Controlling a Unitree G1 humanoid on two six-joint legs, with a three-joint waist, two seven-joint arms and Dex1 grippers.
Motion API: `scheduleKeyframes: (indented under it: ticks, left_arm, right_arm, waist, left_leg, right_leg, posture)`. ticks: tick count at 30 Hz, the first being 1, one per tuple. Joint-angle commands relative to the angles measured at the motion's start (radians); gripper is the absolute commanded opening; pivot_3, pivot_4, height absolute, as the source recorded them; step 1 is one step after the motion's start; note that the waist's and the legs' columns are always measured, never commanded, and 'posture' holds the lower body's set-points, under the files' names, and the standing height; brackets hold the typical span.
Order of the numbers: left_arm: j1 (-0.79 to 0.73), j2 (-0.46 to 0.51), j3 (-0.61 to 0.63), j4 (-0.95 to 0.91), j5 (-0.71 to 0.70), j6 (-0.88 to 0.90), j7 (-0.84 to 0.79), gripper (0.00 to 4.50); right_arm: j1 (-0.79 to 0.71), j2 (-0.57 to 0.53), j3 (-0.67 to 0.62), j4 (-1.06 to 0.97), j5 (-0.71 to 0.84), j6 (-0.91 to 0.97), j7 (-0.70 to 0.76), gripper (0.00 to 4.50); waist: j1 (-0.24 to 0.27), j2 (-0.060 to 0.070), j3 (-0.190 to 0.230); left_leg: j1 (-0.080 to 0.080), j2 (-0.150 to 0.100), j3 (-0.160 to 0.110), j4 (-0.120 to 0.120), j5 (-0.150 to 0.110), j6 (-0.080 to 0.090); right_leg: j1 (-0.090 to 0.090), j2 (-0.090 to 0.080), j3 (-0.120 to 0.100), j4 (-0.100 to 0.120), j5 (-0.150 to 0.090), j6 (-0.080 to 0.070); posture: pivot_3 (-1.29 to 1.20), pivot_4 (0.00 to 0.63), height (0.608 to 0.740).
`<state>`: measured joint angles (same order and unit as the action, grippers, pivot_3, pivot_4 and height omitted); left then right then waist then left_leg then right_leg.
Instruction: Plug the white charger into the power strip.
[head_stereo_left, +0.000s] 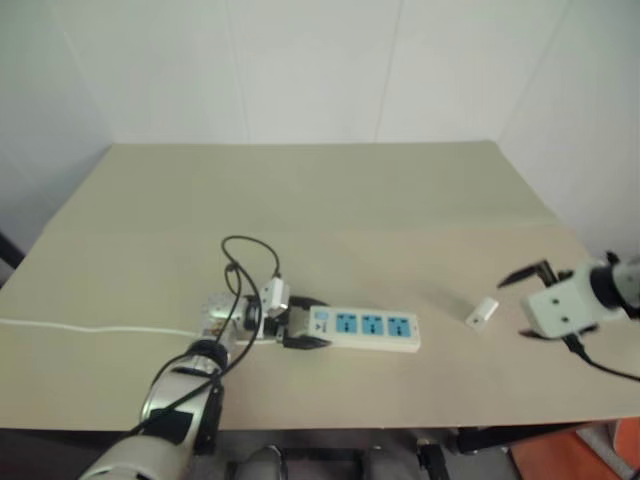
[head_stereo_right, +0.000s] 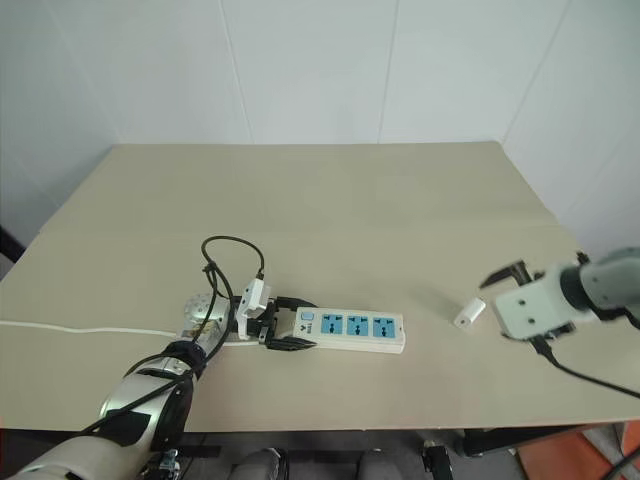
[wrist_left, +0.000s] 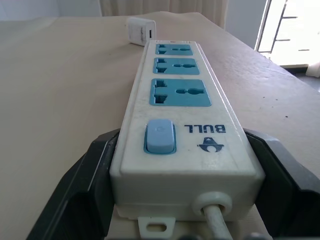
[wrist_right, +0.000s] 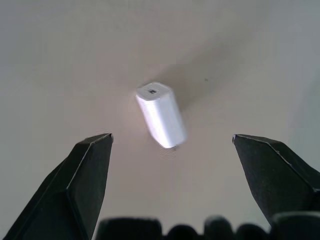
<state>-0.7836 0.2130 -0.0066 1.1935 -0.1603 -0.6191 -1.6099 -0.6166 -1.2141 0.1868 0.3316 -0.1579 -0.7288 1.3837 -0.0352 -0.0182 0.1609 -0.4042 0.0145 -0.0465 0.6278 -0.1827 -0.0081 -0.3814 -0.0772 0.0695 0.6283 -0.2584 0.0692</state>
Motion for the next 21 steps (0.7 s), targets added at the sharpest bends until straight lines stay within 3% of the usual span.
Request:
scheduleKeyframes:
  ticks: [1,8,21]
  left_arm:
    - [0.018,0.000,-0.011,-0.030,-0.019,-0.013,-0.005,3.31]
    - [0.036,0.010,-0.027,-0.055,-0.026,-0.013,-0.005,3.31]
    - [0.053,0.023,-0.024,-0.076,-0.037,-0.016,-0.005,3.31]
  right_arm:
    - [-0.131,0.046,0.081,0.154,-0.018,-0.185,0.052,4.50]
    - [-0.315,0.137,0.236,0.389,-0.124,-0.406,0.062,4.50]
    - [-0.414,0.218,0.346,0.581,-0.250,-0.535,-0.055,4.50]
  waist:
    - [-0.002,0.000,0.000]
    - [-0.004,0.001,0.000]
    - [-0.009,0.001,-0.001]
  left_leg:
    - [0.000,0.000,-0.001,0.000,0.000,0.000]
    - [0.001,0.000,-0.001,0.000,0.000,0.000]
    - [0.005,0.000,-0.001,-0.001,0.000,0.001]
  right_leg:
    - [0.000,0.000,0.000,0.000,0.000,0.000]
    - [0.001,0.000,0.000,0.001,0.004,-0.007]
    - [0.003,0.000,0.001,0.002,0.004,-0.008]
  posture:
    - [0.00,0.150,0.740]
    - [0.00,0.150,0.740]
    - [0.00,0.150,0.740]
